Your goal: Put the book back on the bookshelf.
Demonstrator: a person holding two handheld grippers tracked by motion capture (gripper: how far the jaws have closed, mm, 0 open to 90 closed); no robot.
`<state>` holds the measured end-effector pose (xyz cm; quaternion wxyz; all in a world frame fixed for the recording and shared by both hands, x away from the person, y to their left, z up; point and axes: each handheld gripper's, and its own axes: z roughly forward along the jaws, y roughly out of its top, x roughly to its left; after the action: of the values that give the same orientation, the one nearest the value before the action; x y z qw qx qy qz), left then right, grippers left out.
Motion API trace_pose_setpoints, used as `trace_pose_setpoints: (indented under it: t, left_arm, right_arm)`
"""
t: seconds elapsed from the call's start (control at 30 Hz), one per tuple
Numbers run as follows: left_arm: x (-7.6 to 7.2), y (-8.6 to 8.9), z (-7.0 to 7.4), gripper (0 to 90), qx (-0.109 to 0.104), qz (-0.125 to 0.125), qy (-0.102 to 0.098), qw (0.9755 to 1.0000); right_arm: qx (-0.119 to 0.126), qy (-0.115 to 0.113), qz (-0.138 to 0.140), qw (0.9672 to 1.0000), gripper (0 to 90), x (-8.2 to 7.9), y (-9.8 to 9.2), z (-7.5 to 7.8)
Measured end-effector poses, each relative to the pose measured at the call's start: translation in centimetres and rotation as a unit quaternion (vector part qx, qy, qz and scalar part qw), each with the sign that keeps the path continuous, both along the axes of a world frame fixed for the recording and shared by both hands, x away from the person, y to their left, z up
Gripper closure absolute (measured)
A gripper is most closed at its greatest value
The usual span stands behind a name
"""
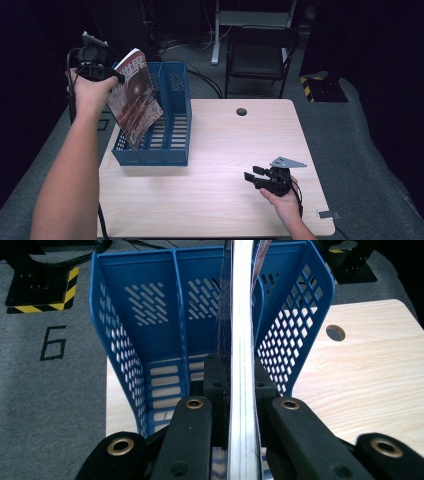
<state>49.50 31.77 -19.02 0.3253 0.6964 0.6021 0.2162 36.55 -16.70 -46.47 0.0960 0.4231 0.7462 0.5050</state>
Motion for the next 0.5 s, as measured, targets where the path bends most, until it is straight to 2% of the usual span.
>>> trace_pose_setpoints:
  t: [0.27,0.3,0.5]
  left_arm:
    - [1.3,-0.7,-0.8,83.8,0.012,-0.001,0.001,0.9999]
    - [1.4,-0.8,-0.9,83.8,0.015,-0.003,0.008,0.9999]
    - [2.4,-1.2,-1.5,83.8,0.015,-0.006,0.004,0.9999]
  right_arm:
    - [0.003,-0.004,-0.008,1.0,48.9,-0.4,-0.4,0.3]
    - [0.005,-0.002,-0.011,0.9999,48.9,-0.5,-0.4,0.3]
    - [0.0,-0.009,-0.007,0.9999,48.9,-0.5,-0.5,0.2]
